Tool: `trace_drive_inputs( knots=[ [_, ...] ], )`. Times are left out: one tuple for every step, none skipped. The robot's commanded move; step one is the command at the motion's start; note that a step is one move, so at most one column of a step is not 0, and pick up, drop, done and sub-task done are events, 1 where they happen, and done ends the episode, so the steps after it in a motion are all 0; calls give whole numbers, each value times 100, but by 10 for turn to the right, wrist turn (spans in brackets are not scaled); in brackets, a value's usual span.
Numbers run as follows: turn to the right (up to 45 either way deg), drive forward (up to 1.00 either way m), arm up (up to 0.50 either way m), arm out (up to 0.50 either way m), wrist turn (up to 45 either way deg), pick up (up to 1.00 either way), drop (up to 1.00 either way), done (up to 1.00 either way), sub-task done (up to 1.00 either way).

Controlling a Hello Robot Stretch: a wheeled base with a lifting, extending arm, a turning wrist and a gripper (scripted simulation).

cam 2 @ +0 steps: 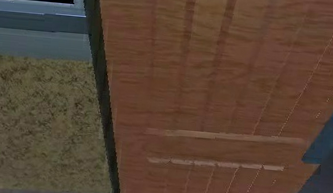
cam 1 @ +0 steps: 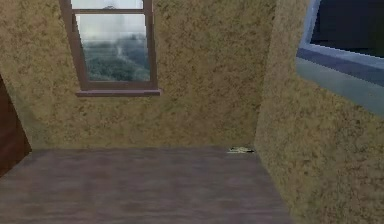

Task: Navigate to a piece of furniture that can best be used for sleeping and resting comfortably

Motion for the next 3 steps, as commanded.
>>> trace_drive_inputs(
  knots=[
    [0,40,0,0,0,0,0,0,0],
    [-450,0,0,0,0,0,0,0,0],
    [-270,0,0,0,0,0,0,0,0]
  ],
)
